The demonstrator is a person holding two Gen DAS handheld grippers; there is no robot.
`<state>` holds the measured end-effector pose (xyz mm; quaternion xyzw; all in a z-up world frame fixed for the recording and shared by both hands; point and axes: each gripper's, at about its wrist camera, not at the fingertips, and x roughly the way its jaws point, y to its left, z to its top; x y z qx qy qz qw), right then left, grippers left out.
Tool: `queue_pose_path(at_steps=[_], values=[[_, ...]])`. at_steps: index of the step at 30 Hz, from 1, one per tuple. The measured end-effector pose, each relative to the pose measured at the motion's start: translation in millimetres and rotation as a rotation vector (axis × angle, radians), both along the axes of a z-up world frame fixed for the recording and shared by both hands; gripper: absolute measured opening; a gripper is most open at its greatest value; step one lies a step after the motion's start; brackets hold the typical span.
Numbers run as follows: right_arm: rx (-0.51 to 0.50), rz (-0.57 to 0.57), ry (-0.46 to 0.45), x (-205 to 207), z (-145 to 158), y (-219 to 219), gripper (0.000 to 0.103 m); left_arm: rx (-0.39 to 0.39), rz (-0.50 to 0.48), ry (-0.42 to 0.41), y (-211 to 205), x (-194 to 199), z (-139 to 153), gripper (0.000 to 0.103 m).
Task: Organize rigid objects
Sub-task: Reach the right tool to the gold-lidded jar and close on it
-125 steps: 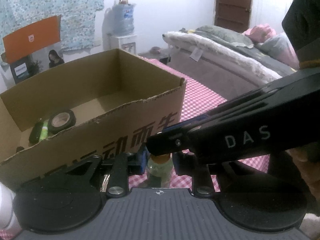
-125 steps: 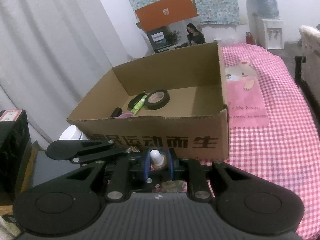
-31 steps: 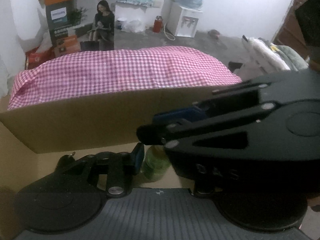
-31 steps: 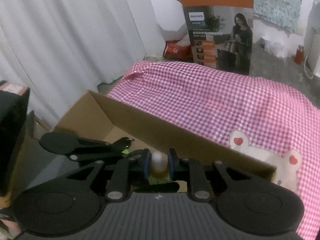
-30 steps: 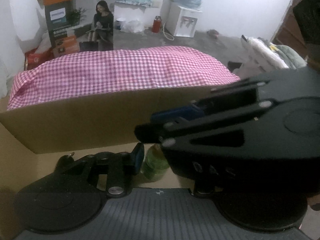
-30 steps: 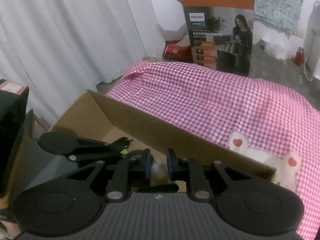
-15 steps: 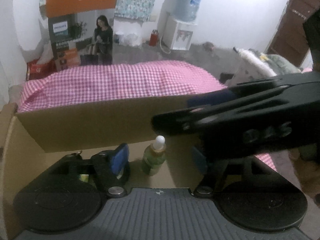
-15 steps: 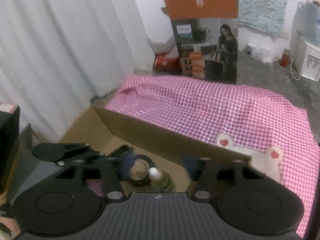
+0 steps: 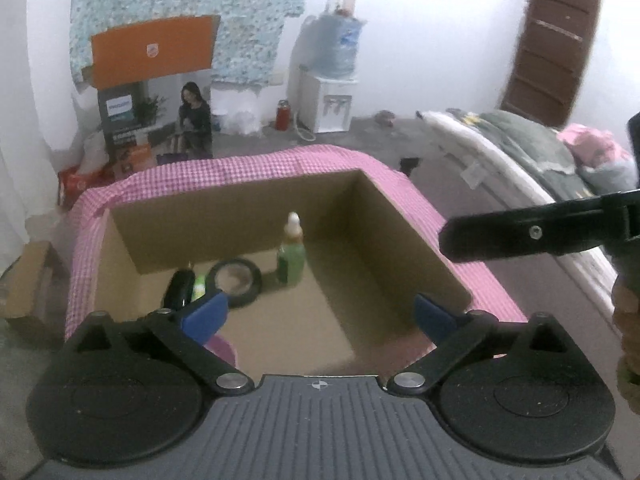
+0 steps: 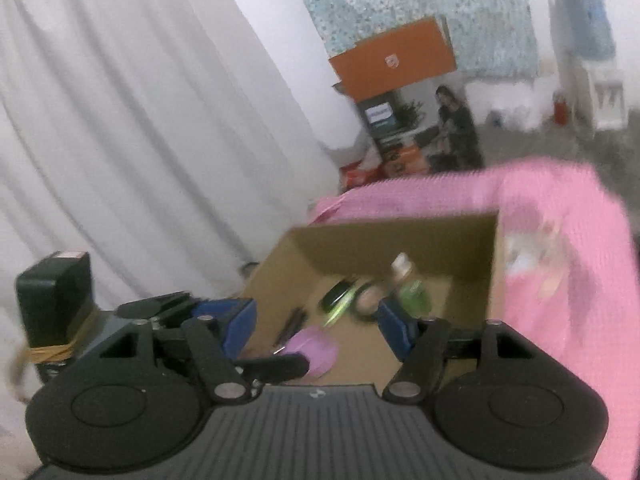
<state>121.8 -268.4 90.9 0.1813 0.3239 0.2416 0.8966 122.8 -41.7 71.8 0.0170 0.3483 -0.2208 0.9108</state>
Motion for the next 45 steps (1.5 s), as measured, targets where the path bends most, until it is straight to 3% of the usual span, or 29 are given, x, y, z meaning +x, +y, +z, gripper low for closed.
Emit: queue_pose_path(at_steps=[3, 8, 17, 20, 24, 34, 45], values=[[0.094, 0.011, 0.039, -25, -17, 2, 0.07, 0.007, -0.016, 0.007, 7, -24, -9, 0.101], [0.133, -0.019, 0.103, -47, -46, 12, 0.07, 0.011, -0.083, 0.055, 7, -50, -34, 0.102], [0.148, -0.043, 0.282, -35, -109, 28, 0.068, 0.082, -0.094, 0.104, -9, -51, -87, 0.101], [0.162, -0.043, 0.313, -26, -121, 29, 0.06, 0.128, -0.083, 0.106, -12, -46, -97, 0.101], [0.151, -0.058, 0.345, -10, -132, 30, 0.055, 0.142, -0.08, 0.118, -13, -41, -105, 0.101], [0.078, -0.031, 0.368, 19, -145, 49, 0.055, 0.118, -0.083, 0.144, -18, -29, -114, 0.1], [0.056, -0.05, 0.363, 3, -142, 39, 0.056, 0.119, -0.183, 0.118, -40, -40, -113, 0.1]])
